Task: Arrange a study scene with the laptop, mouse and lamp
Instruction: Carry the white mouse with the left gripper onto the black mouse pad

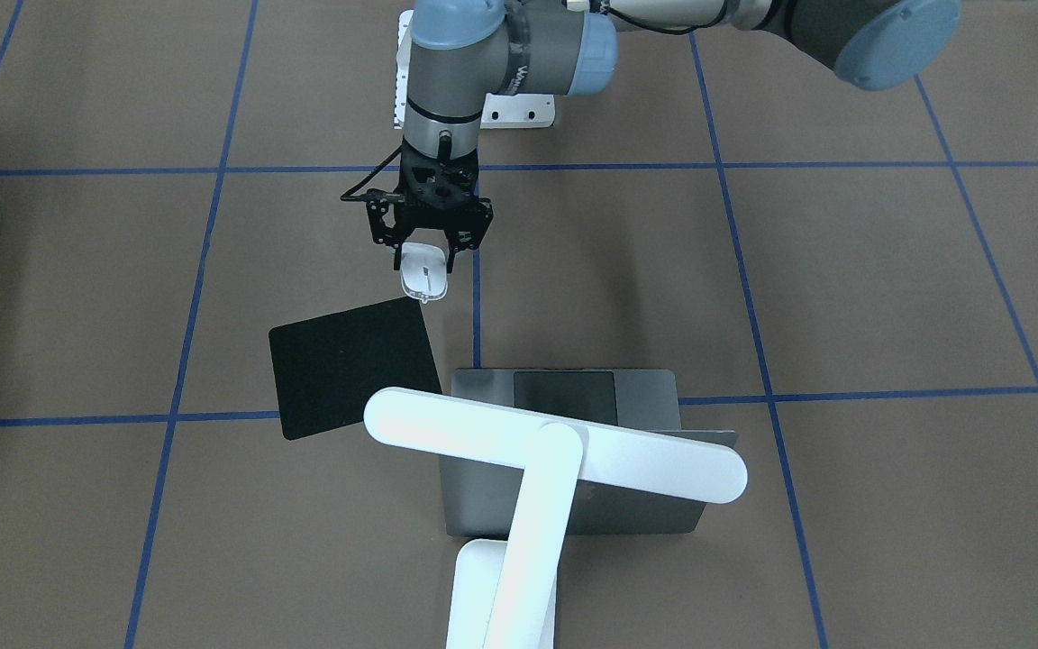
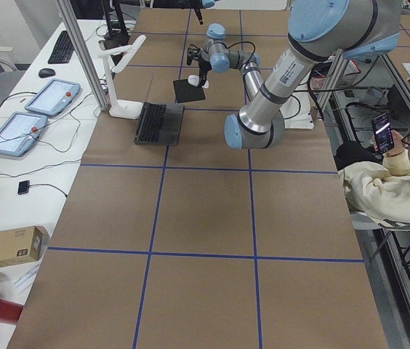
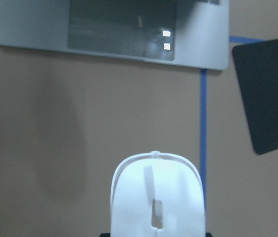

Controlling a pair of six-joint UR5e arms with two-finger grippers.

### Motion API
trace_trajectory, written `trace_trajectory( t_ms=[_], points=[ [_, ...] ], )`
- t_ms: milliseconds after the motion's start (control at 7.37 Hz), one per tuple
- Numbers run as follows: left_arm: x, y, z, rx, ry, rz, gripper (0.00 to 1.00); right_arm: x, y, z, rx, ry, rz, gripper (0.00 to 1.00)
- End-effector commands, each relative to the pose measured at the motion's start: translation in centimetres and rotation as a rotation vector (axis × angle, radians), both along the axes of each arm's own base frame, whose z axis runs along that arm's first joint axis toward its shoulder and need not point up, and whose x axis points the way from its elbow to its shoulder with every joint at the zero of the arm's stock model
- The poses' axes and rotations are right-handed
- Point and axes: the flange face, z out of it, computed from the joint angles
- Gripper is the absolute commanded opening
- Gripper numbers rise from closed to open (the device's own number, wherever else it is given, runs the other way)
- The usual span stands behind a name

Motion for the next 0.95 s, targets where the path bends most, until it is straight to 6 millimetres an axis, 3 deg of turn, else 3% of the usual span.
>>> trace_trajectory(
  t_ms=[0,136,271,543,678,814],
  points=[
    [5.5,-1.0,0.5,0.028,-0.034,-0.06,0.19,-0.2,-1.0,-1.2,-0.035,0.001,0.062,1.0],
    [7.4,-1.6,1.9,0.051,-0.041,-0.092,0.19,0.0,-1.8,-2.1,-0.027,0.004,0.076,1.0],
    [9.0,-0.7,2.8,0.07,-0.064,-0.11,0.19,-0.1,-2.2,-2.6,-0.016,0.006,0.074,1.0],
    [9.0,-1.3,3.0,0.102,-0.082,-0.158,0.19,0.2,-1.9,-2.0,0.015,-0.002,0.073,1.0],
    [9.2,-1.5,3.6,0.105,-0.094,-0.168,0.28,0.5,-1.4,-1.4,0.038,-0.01,0.082,1.0],
    [9.4,-1.7,4.1,0.112,-0.093,-0.175,0.88,0.9,-1.3,-1.1,0.039,-0.013,0.092,1.0]
  ],
)
